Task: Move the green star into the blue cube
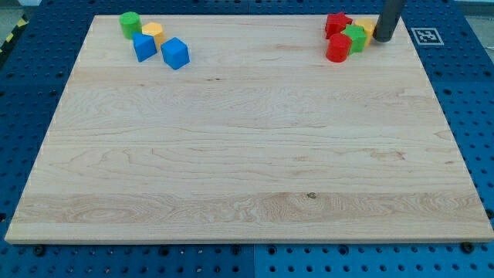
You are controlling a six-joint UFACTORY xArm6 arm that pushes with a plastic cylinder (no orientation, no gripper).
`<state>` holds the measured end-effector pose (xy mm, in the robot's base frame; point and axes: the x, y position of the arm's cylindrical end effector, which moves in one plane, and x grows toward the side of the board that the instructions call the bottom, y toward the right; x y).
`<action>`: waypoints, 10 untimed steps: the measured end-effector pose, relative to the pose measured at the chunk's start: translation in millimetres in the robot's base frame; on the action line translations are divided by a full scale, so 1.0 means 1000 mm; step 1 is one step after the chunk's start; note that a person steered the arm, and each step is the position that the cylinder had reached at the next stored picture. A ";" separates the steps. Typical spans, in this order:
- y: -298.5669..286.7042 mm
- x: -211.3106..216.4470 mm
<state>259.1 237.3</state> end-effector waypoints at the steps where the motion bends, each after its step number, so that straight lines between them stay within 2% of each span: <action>1: -0.014 0.004; 4: -0.051 0.035; 6: -0.075 0.038; 8: -0.065 0.006; 10: -0.092 0.004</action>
<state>263.6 145.2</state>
